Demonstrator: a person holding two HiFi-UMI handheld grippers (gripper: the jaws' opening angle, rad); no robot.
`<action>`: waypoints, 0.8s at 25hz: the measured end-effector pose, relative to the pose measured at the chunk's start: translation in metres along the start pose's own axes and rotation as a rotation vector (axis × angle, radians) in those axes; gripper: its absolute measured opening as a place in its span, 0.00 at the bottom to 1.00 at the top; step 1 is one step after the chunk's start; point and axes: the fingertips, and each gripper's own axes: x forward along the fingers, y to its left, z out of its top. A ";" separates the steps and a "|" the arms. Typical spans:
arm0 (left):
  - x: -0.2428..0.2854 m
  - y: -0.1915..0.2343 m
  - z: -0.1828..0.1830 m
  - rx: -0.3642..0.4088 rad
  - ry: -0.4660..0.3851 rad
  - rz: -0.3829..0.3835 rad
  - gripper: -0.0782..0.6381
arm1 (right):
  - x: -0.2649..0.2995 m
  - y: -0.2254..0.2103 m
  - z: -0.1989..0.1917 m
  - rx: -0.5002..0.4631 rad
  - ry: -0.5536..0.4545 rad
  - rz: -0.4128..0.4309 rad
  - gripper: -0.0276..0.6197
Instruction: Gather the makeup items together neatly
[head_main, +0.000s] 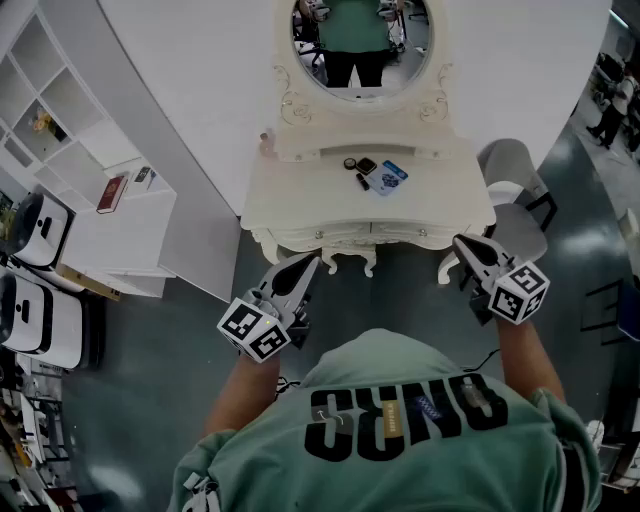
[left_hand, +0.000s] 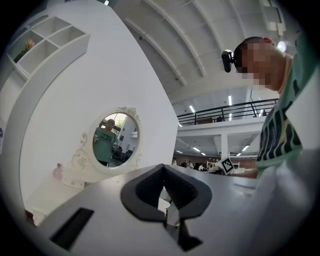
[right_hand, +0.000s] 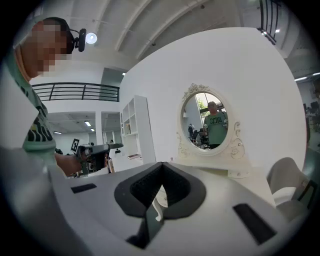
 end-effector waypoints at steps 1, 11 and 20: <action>0.002 0.000 0.000 0.002 0.000 0.001 0.12 | 0.000 -0.002 0.000 -0.002 -0.001 0.003 0.03; 0.016 -0.006 -0.002 0.010 -0.007 0.020 0.12 | -0.008 -0.017 0.006 0.000 -0.011 0.024 0.03; 0.047 -0.030 -0.012 0.016 -0.025 0.035 0.12 | -0.038 -0.042 0.014 -0.025 -0.020 0.052 0.03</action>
